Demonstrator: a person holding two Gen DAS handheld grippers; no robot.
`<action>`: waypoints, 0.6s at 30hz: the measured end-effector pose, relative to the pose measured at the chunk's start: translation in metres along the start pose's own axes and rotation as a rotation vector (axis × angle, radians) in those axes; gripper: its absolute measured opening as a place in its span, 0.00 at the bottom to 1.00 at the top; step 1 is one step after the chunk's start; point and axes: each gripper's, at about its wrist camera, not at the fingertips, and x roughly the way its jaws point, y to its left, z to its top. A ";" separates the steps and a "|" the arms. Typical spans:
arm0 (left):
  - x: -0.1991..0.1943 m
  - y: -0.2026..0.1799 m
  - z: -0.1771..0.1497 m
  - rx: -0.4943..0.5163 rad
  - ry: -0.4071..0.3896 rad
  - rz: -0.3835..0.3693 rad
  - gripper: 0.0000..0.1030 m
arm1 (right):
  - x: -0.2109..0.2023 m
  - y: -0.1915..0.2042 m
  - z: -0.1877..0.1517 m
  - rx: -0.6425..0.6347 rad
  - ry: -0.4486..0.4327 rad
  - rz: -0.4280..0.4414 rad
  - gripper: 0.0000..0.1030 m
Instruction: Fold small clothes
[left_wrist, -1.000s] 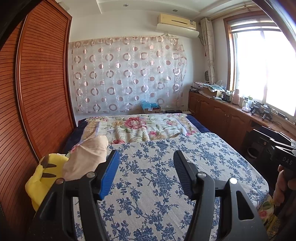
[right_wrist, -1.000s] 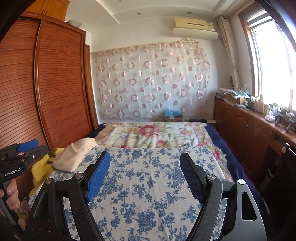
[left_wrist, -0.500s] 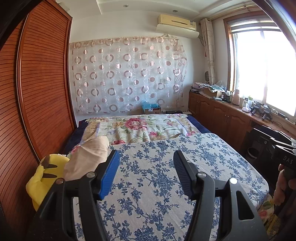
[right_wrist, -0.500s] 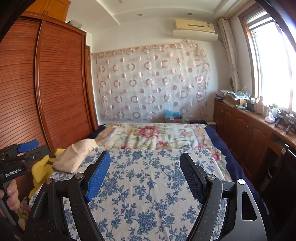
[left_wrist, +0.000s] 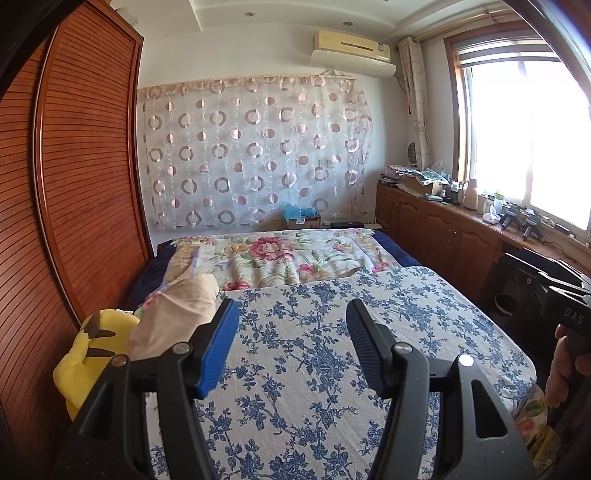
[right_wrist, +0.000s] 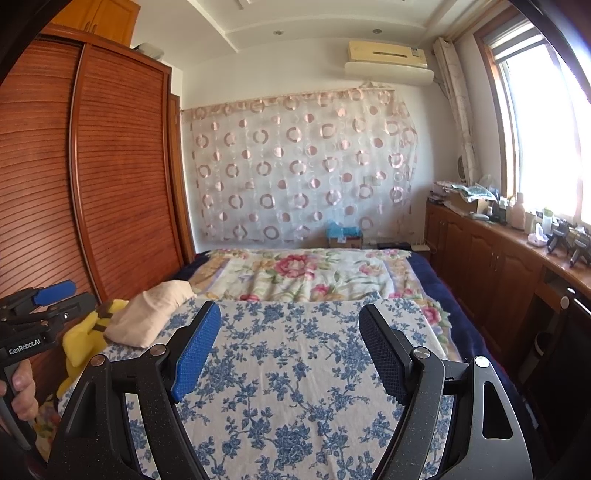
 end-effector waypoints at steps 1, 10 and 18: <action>0.000 0.001 0.001 -0.001 -0.001 0.001 0.58 | 0.000 0.000 0.000 0.000 -0.001 0.001 0.77; -0.006 0.003 0.007 0.002 -0.004 -0.002 0.58 | 0.000 0.001 0.000 0.000 -0.001 0.001 0.77; -0.006 0.003 0.007 0.002 -0.004 -0.004 0.58 | 0.001 0.001 0.000 0.002 -0.003 0.002 0.77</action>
